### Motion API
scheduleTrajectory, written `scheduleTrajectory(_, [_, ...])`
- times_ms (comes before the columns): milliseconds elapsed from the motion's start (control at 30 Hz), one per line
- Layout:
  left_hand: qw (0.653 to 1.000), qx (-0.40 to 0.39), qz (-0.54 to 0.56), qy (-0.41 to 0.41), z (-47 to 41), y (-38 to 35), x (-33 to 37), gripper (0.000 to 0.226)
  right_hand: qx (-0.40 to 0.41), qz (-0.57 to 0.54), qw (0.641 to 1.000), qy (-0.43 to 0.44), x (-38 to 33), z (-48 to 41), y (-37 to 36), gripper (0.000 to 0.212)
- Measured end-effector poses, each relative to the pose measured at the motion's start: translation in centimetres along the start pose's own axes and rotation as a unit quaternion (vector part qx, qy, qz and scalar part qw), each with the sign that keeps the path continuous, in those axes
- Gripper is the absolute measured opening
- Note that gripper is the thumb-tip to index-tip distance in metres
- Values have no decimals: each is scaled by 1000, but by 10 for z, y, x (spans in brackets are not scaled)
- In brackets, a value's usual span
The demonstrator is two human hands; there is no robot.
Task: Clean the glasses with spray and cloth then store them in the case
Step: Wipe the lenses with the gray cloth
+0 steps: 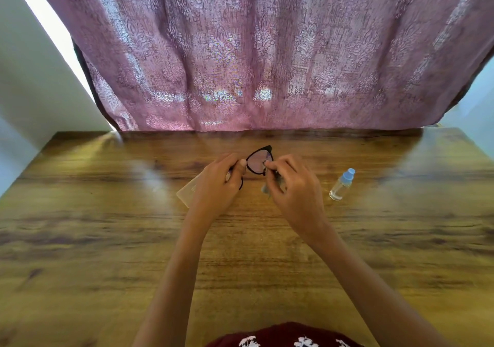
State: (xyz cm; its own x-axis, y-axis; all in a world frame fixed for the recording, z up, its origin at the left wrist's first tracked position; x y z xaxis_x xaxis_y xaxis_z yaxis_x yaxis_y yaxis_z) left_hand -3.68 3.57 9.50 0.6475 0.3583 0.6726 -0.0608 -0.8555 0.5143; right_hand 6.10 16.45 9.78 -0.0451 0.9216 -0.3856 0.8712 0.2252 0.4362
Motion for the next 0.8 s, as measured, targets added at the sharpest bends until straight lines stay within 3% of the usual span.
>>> scheduleTrajectory(167, [1000, -6, 3, -18, 0, -2, 6, 26, -1, -23, 998, 53, -15, 4, -3, 13])
scheduleTrajectory(467, [1000, -4, 11, 0, 1, 3, 0, 23, 8, 14, 1000, -8, 6, -6, -2, 13])
scheduleTrajectory(800, [1000, -12, 6, -20, 1, 0, 9, 22, 7, -5, 999, 47, -10, 0, -3, 11])
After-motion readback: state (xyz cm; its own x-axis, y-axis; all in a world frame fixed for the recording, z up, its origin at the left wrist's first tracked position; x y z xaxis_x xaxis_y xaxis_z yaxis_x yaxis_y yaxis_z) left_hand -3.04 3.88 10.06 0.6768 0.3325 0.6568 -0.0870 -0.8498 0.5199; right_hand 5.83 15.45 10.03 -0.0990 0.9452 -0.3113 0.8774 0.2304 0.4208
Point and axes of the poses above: each hand's wrist, its own z-axis away from the middle knuckle, its own y-axis out of the back of the hand, x = y × z, the point moved 3 cm from there along -z, towards the middle knuckle, and after that the axes turned 13 degrees about x, right-handed, at the moved point
